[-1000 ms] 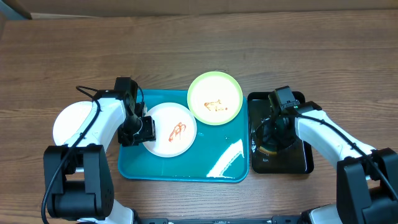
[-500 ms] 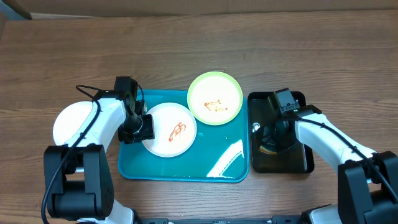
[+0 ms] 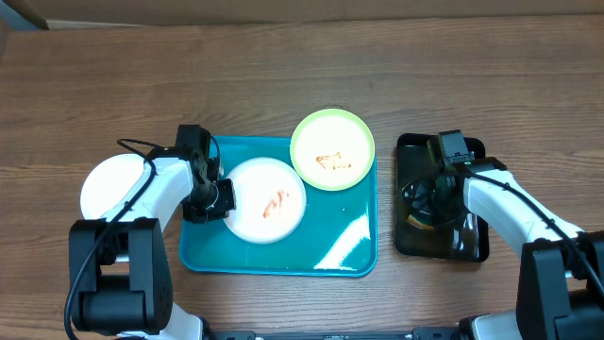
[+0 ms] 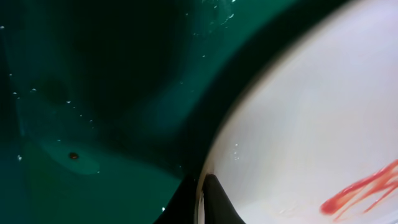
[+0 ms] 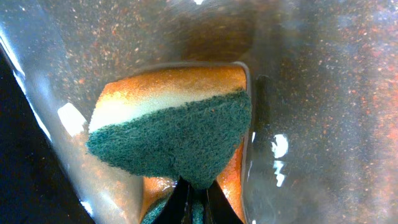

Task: Clean dirty plates on tray and stack at the side

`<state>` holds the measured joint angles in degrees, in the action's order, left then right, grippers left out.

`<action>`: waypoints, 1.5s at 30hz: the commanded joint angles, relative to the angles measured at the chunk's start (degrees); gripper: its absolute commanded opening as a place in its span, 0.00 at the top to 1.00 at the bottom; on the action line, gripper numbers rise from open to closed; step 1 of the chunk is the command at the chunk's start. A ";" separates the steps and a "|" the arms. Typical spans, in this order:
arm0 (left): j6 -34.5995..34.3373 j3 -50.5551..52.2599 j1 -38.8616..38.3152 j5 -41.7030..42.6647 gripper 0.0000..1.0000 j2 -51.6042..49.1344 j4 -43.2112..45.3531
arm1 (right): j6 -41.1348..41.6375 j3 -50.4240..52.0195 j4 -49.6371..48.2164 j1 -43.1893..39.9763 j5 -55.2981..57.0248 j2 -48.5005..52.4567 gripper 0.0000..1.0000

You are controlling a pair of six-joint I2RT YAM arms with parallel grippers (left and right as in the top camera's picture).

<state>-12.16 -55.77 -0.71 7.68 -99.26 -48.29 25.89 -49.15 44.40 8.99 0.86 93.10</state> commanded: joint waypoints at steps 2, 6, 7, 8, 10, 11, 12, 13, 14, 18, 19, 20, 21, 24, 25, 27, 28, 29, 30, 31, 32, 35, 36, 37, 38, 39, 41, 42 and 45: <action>-0.31 0.63 0.15 -0.15 0.96 -0.48 0.22 | 0.70 2.03 0.22 -0.61 3.65 1.20 0.96; -0.31 0.63 0.15 -0.17 0.96 -0.48 0.11 | -0.90 0.72 2.03 -0.61 0.85 1.16 0.96; -0.31 0.63 0.15 -0.17 0.96 -0.48 0.04 | -1.11 -0.57 3.43 -0.61 0.37 1.07 0.96; -0.31 0.63 0.15 -0.15 0.96 -0.48 -0.07 | -1.36 -2.10 5.03 -0.61 0.28 0.87 0.96; -0.33 0.63 0.15 -0.13 0.96 -0.48 -0.13 | -3.39 -6.08 8.48 -0.59 -0.79 0.20 0.96; -0.33 0.63 0.15 -0.13 0.96 -0.48 -0.24 | -4.87 -8.39 10.19 -0.59 -2.29 -0.22 0.96; -0.33 0.66 0.15 -0.13 0.96 -0.48 -0.33 | -6.64 -10.88 11.85 -0.59 -4.66 -0.72 0.96; -0.33 0.66 0.15 -0.13 0.96 -0.48 -0.39 | -8.66 -13.42 13.35 -0.52 -7.65 -1.22 0.96; -0.33 0.66 0.15 -0.15 0.96 -0.48 -0.48 | -10.45 -15.82 14.67 -0.37 -10.62 -1.64 0.96; -0.33 0.66 0.15 -0.13 0.96 -0.48 -0.50 | -14.32 -22.80 17.86 1.49 -19.98 -2.40 0.96; -0.33 0.66 0.15 -0.13 0.96 -0.48 -0.50 | -14.36 -23.50 17.90 2.43 -21.20 -2.40 0.96; -0.33 0.66 0.15 -0.13 0.96 -0.48 -0.48 | -14.32 -23.58 17.62 3.43 -21.90 -2.40 0.96; -0.33 0.66 0.15 -0.13 0.96 -0.48 -0.48 | -14.14 -23.58 17.49 4.39 -22.08 -2.40 0.96; -0.33 0.66 0.15 -0.13 0.95 -0.48 -0.46 | -14.08 -23.56 16.74 9.27 -21.99 -2.21 0.96; -0.35 0.66 0.15 -0.13 0.95 -0.48 -0.48 | -13.90 -23.56 16.06 11.04 -21.97 -2.21 0.96; -0.33 0.66 0.15 0.11 0.95 -0.48 -0.48 | -13.49 -23.56 14.19 14.67 -21.94 -2.21 0.96; -0.33 0.66 0.15 0.50 0.95 -0.48 -0.42 | -13.14 -23.56 13.00 16.55 -21.92 -2.21 0.96; -0.33 0.66 0.15 1.01 0.95 -0.48 -0.28 | -11.91 -23.56 11.85 18.29 -21.35 -2.16 0.96; -0.35 0.66 0.15 1.49 0.94 -0.48 -0.22 | -10.32 -23.56 10.73 20.04 -20.37 -2.12 0.96; -0.31 0.66 0.15 1.88 0.95 -0.48 -0.09 | -8.57 -23.56 9.75 21.68 -19.23 -2.05 0.96; -0.31 0.66 0.15 2.32 0.95 -0.48 -0.02 | -7.06 -23.56 8.81 23.30 -17.99 -1.81 0.96; -0.31 0.66 0.15 2.47 0.94 -0.48 0.20 | -4.11 -23.56 6.56 27.80 -15.89 -0.52 0.96; -0.33 0.66 0.15 2.47 0.95 -0.48 0.20 | -3.30 -23.56 5.92 29.00 -15.87 0.22 0.96; -0.31 0.66 0.15 2.47 0.94 -0.48 0.20 | -2.75 -23.56 5.35 30.10 -15.93 0.96 0.96; -0.31 0.66 0.15 2.47 0.94 -0.48 0.20 | -1.81 -23.56 4.90 31.12 -15.87 1.86 0.96; -0.31 0.66 0.15 2.47 0.95 -0.48 0.20 | -1.36 -23.56 4.31 32.06 -15.93 2.80 0.96; -0.31 0.66 0.15 2.47 0.96 -0.48 0.20 | -0.28 -23.56 2.64 33.86 -15.98 4.98 0.96; -0.31 0.66 0.15 2.47 0.96 -0.48 0.20 | -0.28 -23.56 1.66 34.69 -16.00 6.10 0.96; -0.31 0.66 0.15 2.49 0.96 -0.48 0.17 | -0.31 -23.56 -1.99 37.18 -16.00 9.09 0.96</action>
<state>-12.10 -55.75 -0.71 10.11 -99.22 -48.29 24.05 -72.23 44.27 44.14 -15.70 100.03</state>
